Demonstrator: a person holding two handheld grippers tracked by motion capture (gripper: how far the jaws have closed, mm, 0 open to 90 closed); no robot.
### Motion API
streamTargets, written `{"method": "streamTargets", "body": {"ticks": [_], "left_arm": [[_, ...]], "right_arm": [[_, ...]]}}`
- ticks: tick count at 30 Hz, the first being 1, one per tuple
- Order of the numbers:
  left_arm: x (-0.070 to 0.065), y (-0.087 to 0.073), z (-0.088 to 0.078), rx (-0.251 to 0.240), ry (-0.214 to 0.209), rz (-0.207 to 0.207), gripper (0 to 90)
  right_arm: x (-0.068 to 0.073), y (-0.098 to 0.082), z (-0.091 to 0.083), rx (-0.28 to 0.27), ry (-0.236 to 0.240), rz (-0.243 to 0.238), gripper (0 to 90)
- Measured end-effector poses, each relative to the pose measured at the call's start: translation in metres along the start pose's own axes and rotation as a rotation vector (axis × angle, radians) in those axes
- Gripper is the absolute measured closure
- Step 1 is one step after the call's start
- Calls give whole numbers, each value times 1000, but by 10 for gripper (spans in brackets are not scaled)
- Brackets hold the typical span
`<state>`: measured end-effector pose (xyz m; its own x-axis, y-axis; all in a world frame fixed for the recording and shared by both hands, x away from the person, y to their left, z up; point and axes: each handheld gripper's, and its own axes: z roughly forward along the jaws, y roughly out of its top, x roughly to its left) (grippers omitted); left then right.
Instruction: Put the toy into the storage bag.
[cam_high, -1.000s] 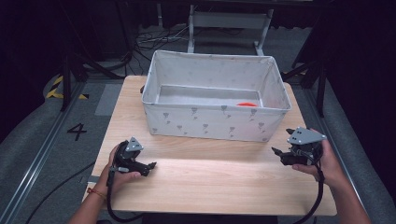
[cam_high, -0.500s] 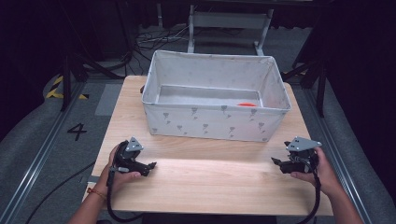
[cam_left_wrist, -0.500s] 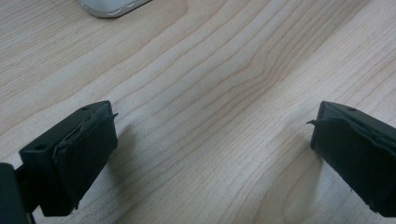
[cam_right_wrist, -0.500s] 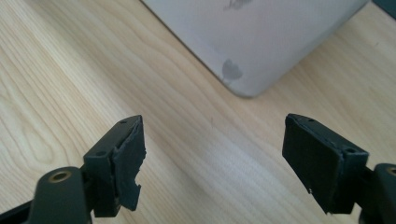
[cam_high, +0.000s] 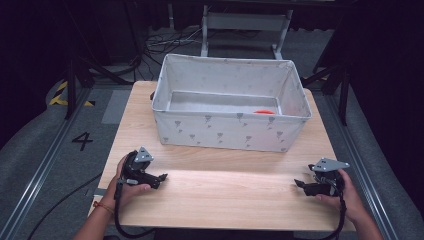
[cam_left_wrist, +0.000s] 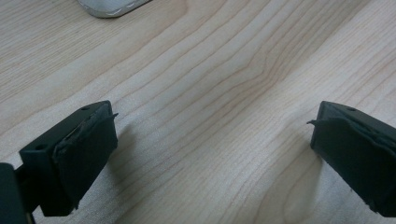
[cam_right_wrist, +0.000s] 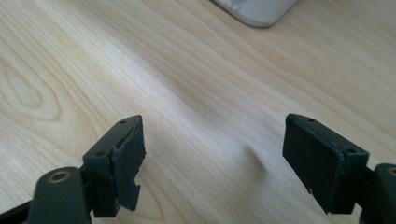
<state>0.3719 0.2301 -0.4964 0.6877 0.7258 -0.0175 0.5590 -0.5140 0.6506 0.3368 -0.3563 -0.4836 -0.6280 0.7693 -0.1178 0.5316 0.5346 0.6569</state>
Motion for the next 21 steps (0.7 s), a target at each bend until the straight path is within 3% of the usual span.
{"method": "streamTargets", "body": {"ticks": [1,4,6,7,21], "left_arm": [[0,0,0,0,0,0,9],[0,0,0,-1,0,1,9],[0,0,0,-2,1,1,9],[0,0,0,-3,-1,0,8],[0,0,0,-2,-1,-1,9]], "right_arm": [[0,0,0,0,0,0,217],[-4,-13,2,-39,18,70,205],[-5,-14,2,-48,21,83,198],[-9,-20,7,-96,48,146,183],[-10,-20,7,-95,54,137,179]]}}
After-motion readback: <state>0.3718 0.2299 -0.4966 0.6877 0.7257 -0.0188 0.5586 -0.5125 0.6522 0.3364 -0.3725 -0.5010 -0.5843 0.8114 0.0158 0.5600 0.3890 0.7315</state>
